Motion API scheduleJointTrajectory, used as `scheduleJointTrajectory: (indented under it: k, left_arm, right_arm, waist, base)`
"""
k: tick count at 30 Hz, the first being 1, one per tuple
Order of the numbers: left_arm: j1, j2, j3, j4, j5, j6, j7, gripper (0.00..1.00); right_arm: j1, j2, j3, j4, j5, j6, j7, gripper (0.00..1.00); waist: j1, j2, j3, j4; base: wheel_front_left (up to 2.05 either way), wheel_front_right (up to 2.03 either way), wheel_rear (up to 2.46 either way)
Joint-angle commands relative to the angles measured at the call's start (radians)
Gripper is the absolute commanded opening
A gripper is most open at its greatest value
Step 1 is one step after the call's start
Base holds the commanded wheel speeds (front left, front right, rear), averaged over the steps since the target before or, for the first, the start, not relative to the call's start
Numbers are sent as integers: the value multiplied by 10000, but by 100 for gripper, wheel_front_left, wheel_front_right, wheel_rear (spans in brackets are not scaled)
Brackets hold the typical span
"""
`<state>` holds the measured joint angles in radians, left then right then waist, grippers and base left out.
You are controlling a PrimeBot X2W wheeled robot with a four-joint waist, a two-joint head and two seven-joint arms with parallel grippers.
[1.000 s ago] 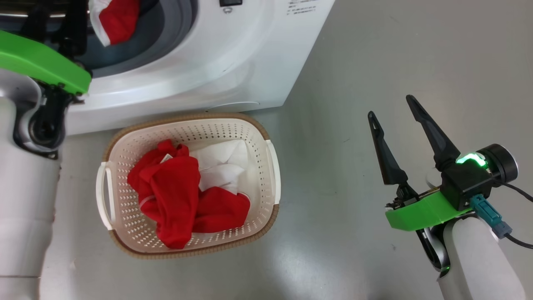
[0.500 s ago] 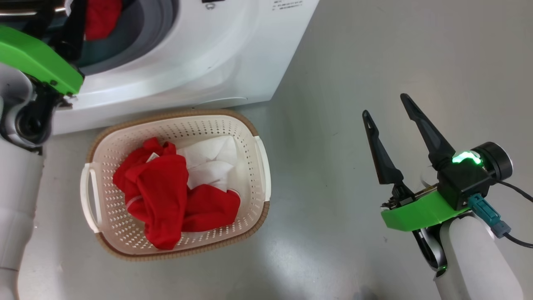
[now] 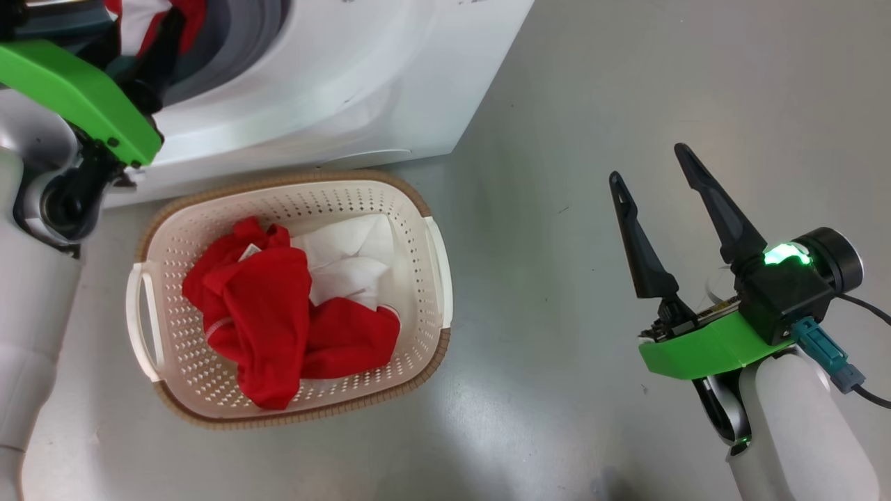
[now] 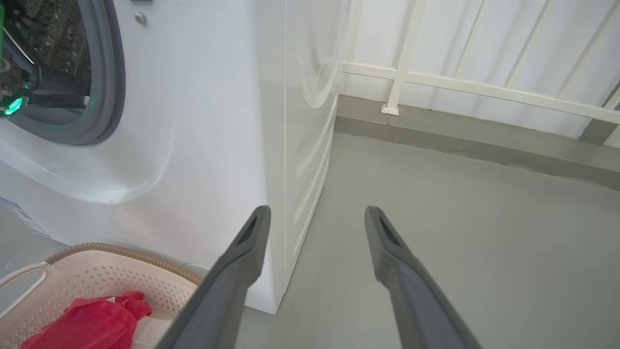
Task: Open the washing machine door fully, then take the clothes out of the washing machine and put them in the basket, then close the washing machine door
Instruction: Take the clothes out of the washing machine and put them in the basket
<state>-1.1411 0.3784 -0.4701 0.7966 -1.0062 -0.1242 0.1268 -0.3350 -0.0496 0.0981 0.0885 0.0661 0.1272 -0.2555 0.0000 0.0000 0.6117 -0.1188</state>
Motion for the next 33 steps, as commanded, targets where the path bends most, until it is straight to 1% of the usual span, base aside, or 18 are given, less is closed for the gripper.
scheduleJointTrajectory:
  k: [1, 2, 3, 4, 5, 8, 13, 22, 28, 33]
  left_arm:
    - [-285, 557, 86, -170, -82, -65, 116, 100]
    - [-295, 574, 17, -179, -125, -65, 147, 81]
    - [-311, 606, -55, -172, -127, -65, 146, 49]
    - [-331, 633, -111, -139, -109, -65, 102, 33]
    - [-347, 640, -148, -99, -113, -65, 58, 0]
    - [-390, 632, -258, -10, -154, -65, -51, 0]
    - [-498, 644, -367, 196, 49, -65, -614, 0]
    - [-659, 522, -478, 649, 727, -13, -2672, 0]
    - [-455, 572, -683, 753, 1411, 172, -3637, 0]
    - [107, 625, -413, 310, 1922, 538, -3871, 0]
  right_arm:
    - [-54, -6, 156, -290, 102, 35, -63, 100]
    - [-58, -6, 152, -300, 99, 35, -63, 100]
    - [-58, -6, 150, -309, 96, 35, -63, 100]
    - [-55, -6, 146, -316, 95, 35, -63, 100]
    - [-51, -6, 146, -319, 95, 35, -63, 100]
    - [-46, -6, 151, -324, 116, 35, -63, 100]
    - [-34, -6, 136, -316, 161, 35, -63, 100]
    - [-27, -6, 105, -204, 233, 35, -63, 100]
    - [-1, -6, 103, -131, 193, 35, -63, 100]
    - [46, -6, 103, -66, 172, 35, -63, 100]
  waist:
    - [0, 0, 4, 15]
    - [0, 0, 5, 25]
    - [0, 0, 7, 35]
    - [0, 0, 7, 46]
    - [0, 0, 7, 54]
    - [0, 0, 14, 72]
    - [0, 0, 12, 115]
    - [0, 0, -183, 317]
    - [0, 0, -435, 536]
    - [0, 0, -720, 709]
  base:
    - [0, 0, 0]
    - [0, 0, 0]
    - [0, 0, 0]
    - [0, 0, 0]
    - [0, 0, 0]
    - [0, 0, 0]
    - [0, 0, 0]
    - [0, 0, 0]
    - [0, 0, 0]
    - [0, 0, 0]
